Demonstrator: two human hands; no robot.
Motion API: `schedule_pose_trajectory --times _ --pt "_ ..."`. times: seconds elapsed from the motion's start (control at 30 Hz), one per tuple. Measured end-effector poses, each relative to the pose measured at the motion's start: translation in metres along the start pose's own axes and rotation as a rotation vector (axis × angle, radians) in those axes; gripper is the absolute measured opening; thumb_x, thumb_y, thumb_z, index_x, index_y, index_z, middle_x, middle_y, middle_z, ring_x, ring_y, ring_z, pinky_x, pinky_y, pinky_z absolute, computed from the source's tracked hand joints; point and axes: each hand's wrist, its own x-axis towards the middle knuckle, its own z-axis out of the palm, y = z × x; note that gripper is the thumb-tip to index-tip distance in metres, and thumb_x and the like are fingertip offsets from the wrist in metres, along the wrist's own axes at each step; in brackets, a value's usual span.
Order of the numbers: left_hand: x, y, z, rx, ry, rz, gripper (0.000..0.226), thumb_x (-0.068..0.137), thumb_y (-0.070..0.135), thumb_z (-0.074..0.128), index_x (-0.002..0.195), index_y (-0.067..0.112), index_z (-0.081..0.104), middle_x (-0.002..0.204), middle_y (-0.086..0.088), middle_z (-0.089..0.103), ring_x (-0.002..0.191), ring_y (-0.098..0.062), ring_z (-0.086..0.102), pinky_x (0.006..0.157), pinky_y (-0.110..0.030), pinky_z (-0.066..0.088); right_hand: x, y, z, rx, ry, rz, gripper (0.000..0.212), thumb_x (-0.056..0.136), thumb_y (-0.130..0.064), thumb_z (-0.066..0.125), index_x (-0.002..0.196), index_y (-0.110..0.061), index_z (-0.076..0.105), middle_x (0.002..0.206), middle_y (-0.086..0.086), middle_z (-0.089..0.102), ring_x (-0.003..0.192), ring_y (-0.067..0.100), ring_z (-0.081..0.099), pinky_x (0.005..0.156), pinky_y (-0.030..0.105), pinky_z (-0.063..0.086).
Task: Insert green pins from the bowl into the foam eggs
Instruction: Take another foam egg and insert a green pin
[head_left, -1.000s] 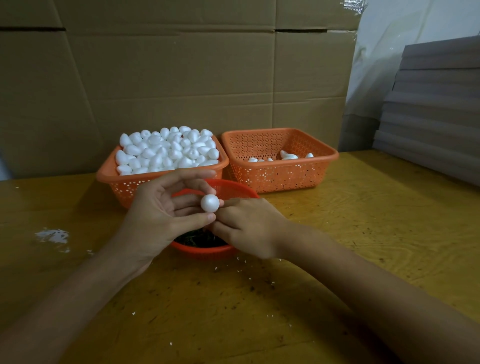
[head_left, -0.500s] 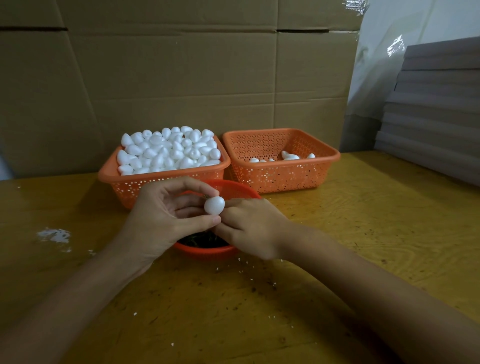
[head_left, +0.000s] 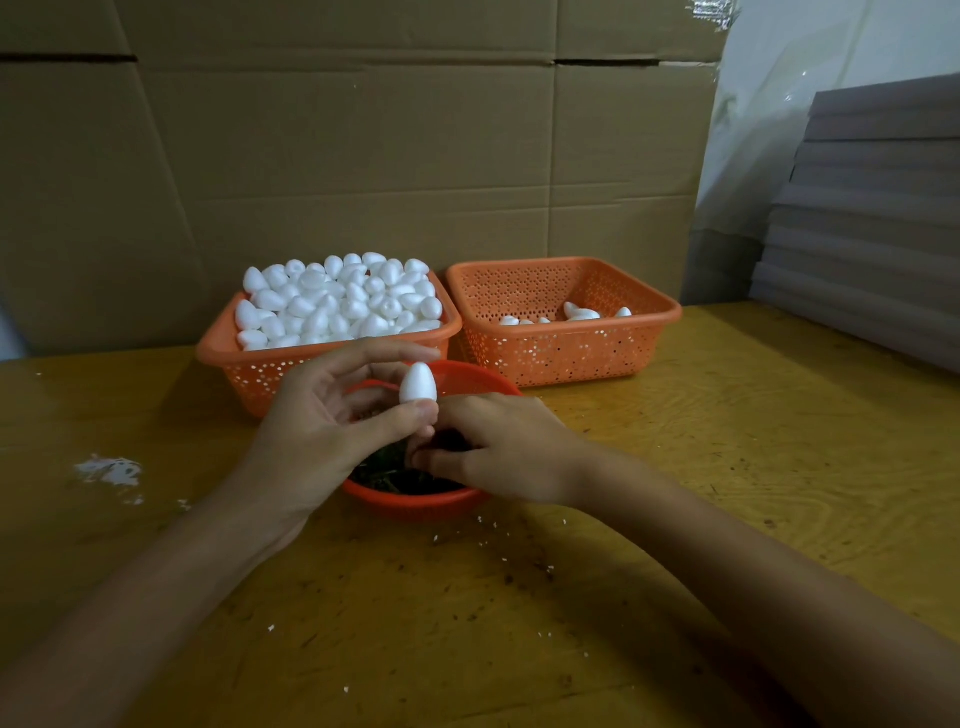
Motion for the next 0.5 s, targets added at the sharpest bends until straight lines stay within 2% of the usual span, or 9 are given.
schedule_pose_trajectory --times 0.1,0.17,0.37,0.5 --pt "0.000 0.000 -0.001 -0.032 0.012 -0.021 0.036 0.080 0.020 0.084 0.115 0.025 0.077 0.106 -0.010 0.075 0.093 -0.031 0.078 0.082 -0.031 0.063 0.001 0.002 -0.002 0.113 0.014 0.003 0.013 0.098 -0.037 0.066 0.109 -0.038 0.072 0.109 -0.020 0.071 0.106 0.002 0.062 0.089 0.034 0.050" --pt "0.000 0.000 0.000 -0.084 0.045 -0.039 0.035 0.079 0.024 0.082 0.114 0.023 0.076 0.105 -0.012 0.076 0.092 -0.031 0.078 0.082 -0.032 0.063 0.003 0.004 0.000 0.168 0.050 0.014 0.010 0.095 -0.035 0.071 0.104 -0.036 0.074 0.102 -0.021 0.072 0.099 -0.001 0.063 0.088 0.035 0.052" --pt "0.003 0.000 0.001 -0.269 0.169 -0.055 0.045 0.078 0.028 0.081 0.117 0.009 0.069 0.098 -0.011 0.076 0.087 -0.027 0.077 0.075 -0.030 0.062 0.007 0.011 0.003 0.468 0.205 0.007 0.014 0.082 -0.017 0.087 0.089 -0.024 0.076 0.087 -0.008 0.078 0.088 0.005 0.072 0.093 0.042 0.057" --pt "0.004 0.000 -0.001 -0.338 0.207 -0.068 0.043 0.077 0.025 0.082 0.115 0.012 0.067 0.097 -0.010 0.078 0.088 -0.026 0.077 0.076 -0.029 0.062 0.006 0.020 0.001 0.854 0.318 0.029 0.017 0.080 -0.005 0.086 0.094 -0.004 0.077 0.087 0.007 0.079 0.086 0.013 0.076 0.087 0.028 0.060"
